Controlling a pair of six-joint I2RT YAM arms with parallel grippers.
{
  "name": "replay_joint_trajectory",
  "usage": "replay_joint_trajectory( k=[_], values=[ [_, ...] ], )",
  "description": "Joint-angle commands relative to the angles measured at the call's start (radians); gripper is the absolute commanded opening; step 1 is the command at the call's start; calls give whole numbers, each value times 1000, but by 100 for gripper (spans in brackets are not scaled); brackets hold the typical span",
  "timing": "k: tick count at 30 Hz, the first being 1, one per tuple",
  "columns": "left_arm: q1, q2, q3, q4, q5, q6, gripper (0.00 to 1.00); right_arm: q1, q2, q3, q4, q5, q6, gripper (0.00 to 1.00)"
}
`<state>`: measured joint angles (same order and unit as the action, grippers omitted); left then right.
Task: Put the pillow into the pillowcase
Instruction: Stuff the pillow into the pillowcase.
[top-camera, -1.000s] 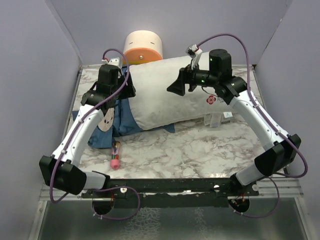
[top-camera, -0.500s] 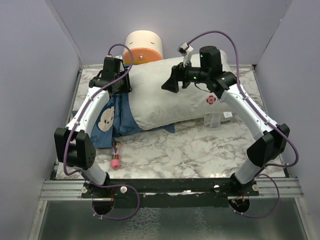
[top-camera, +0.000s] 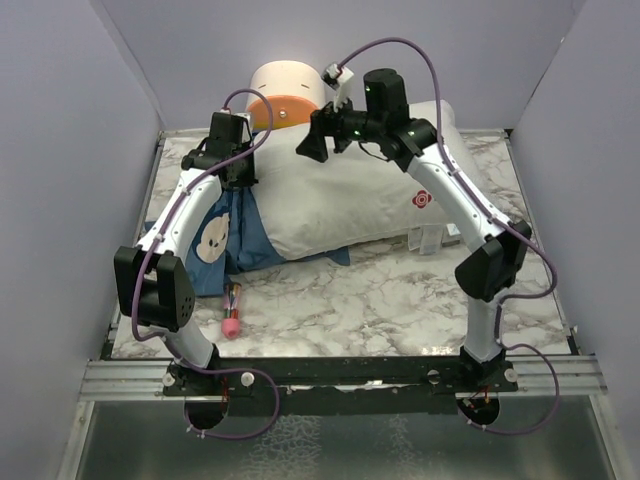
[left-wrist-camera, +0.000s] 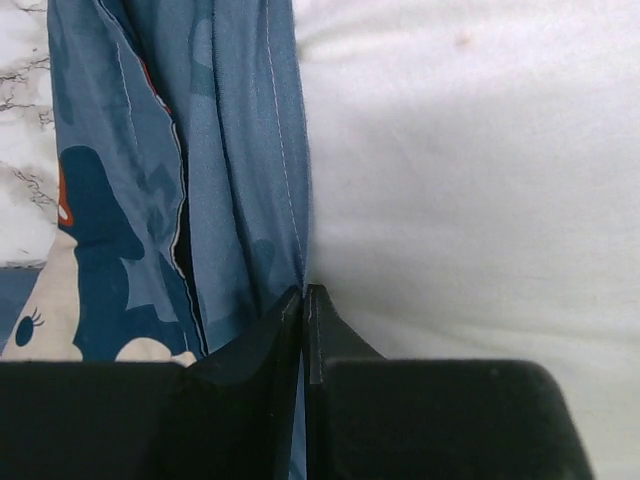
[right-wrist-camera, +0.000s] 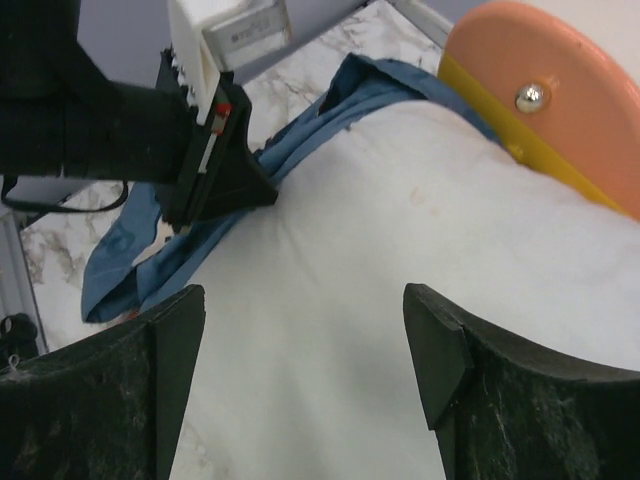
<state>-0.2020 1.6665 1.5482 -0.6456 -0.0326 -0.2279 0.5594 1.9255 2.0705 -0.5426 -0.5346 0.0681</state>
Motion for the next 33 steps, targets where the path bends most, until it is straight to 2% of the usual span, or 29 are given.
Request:
replay_joint_trajectory(
  k=[1, 5, 9, 11, 12, 13, 15, 17, 18, 24, 26, 30, 33],
  values=[
    [8, -2, 25, -4, 4, 32, 2, 47, 170, 192, -63, 107, -37, 80],
    [7, -73, 17, 46, 154, -6, 0, 86, 232, 187, -82, 207, -65, 81],
    [6, -167, -37, 120, 342, -70, 0, 107, 243, 79, -93, 290, -77, 80],
    [4, -205, -71, 152, 425, -108, 0, 109, 238, 24, -102, 303, -83, 76],
    [3, -226, -90, 166, 458, -131, 0, 109, 230, -4, -107, 304, -81, 65],
    [2, -246, -118, 181, 495, -159, 0, 109, 219, -34, -109, 297, -79, 43],
    [-4, -285, -159, 212, 545, -206, 0, 109, 174, -129, -93, 270, -75, 18],
    [-14, -316, -202, 241, 584, -248, 0, 109, 89, -249, -23, 218, -56, 4],
    [-19, -333, -229, 262, 603, -274, 0, 109, 37, -311, 26, 192, -36, 1],
    [-46, -414, -332, 443, 701, -443, 0, 134, -280, -627, 285, -11, 150, 1],
    [-57, -432, -334, 490, 717, -488, 0, 182, -374, -675, 322, -11, 174, 1],
    [-62, -452, -336, 568, 746, -545, 0, 266, -464, -722, 354, -21, 234, 1],
    [-62, -460, -371, 524, 739, -515, 0, 285, -504, -801, 381, -9, 271, 1]
  ],
)
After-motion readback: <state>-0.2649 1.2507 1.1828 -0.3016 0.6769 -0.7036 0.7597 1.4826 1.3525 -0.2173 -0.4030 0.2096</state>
